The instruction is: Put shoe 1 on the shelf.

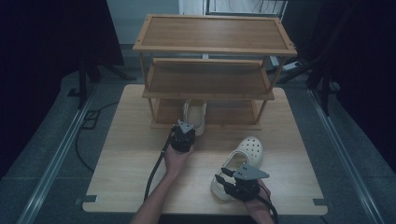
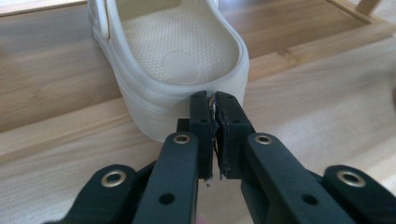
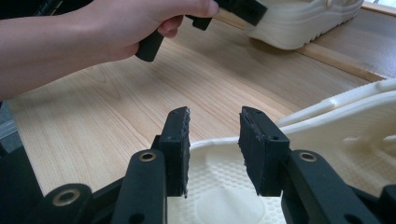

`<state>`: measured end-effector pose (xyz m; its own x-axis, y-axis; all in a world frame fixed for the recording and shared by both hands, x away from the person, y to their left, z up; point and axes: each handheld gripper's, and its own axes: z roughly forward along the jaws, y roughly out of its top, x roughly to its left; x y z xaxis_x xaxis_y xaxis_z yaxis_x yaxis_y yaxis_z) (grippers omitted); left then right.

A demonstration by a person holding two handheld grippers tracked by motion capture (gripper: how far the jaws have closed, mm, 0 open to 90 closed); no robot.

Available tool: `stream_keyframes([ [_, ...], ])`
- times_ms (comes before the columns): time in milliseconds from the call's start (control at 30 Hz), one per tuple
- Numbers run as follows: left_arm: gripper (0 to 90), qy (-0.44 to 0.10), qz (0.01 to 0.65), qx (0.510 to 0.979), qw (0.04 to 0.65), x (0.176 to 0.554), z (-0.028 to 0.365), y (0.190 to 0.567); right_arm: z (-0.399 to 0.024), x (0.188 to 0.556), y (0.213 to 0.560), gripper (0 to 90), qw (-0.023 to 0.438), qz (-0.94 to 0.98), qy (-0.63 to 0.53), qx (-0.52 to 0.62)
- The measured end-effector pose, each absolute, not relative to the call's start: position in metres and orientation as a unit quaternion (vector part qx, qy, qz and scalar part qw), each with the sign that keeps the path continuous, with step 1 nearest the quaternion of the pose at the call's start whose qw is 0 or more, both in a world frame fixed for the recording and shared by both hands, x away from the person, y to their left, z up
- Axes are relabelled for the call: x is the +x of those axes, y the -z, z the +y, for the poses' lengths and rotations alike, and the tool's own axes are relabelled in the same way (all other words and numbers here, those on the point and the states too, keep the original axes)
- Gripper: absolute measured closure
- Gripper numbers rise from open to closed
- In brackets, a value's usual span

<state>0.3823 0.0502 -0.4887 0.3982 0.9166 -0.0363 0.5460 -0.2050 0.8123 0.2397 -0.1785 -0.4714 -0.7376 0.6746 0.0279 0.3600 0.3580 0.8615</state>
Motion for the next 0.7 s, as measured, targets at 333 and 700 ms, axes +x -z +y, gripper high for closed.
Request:
stream_keyframes([
  [333, 84.8, -0.248, 0.501, 0.731, 0.392, 0.398, 0.041, 0.491, -0.179, 0.241, 0.472, 63.3, 0.168, 0.807, -0.466, 0.323],
  [700, 74.2, -0.247, 0.495, 0.732, 0.396, 0.402, 0.038, 0.493, -0.182, 0.241, 0.473, 63.2, 0.170, 0.806, -0.464, 0.325],
])
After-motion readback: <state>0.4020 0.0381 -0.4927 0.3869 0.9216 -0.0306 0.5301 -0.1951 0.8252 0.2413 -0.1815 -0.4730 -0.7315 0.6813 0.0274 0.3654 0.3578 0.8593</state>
